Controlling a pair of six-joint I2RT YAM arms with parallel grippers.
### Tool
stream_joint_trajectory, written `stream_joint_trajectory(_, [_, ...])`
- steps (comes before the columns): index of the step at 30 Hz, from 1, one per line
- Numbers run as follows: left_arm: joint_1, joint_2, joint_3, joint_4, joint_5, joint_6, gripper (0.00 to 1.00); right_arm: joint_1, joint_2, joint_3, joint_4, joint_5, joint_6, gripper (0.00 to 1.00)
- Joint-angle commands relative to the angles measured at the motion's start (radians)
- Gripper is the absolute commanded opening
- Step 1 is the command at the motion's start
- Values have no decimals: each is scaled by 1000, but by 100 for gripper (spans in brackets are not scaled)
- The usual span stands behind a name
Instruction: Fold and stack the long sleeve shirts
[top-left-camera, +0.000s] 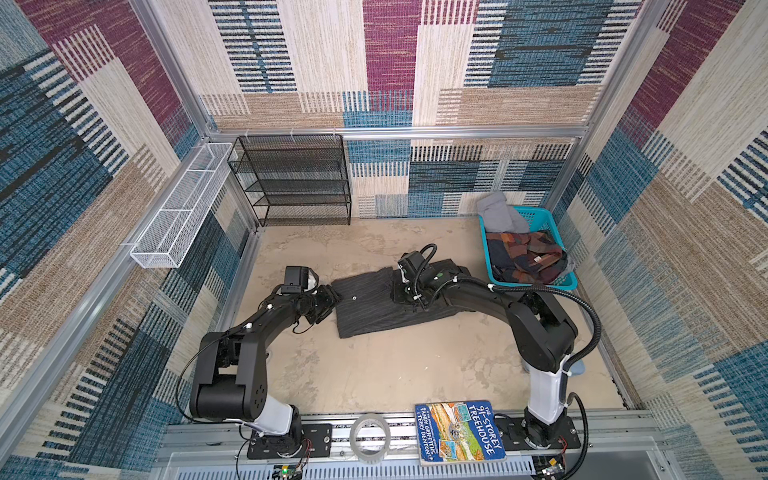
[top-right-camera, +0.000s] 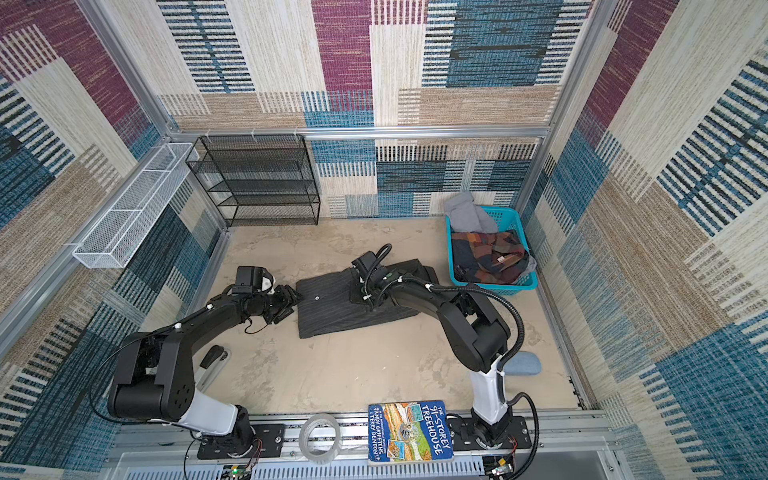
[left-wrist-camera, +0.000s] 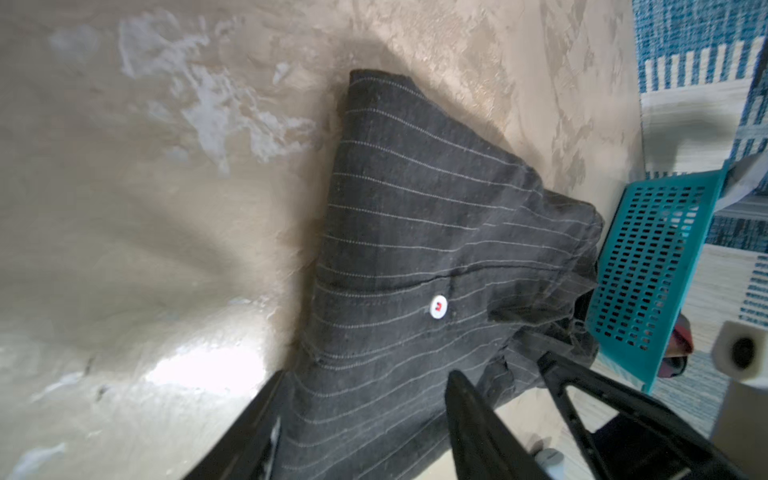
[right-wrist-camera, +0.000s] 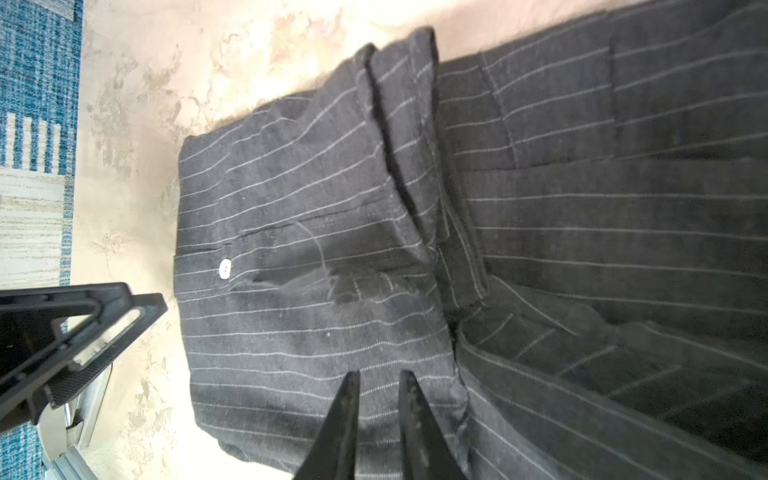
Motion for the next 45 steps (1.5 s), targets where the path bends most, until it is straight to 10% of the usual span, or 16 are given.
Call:
stream_joint_trajectory(1, [3, 36, 22, -32, 57, 121, 61, -15, -17, 7, -22, 19, -29, 22])
stream_joint_trajectory(16, [3, 144, -24, 135, 74, 187, 56, -91, 50, -24, 33, -40, -20, 20])
stream_joint_trajectory(27, [3, 106, -32, 118, 20, 186, 0, -100, 110, -5, 22, -21, -41, 19])
stream_joint_trajectory(45, [-15, -203, 161, -438, -220, 283, 0, -93, -77, 28, -31, -41, -138, 32])
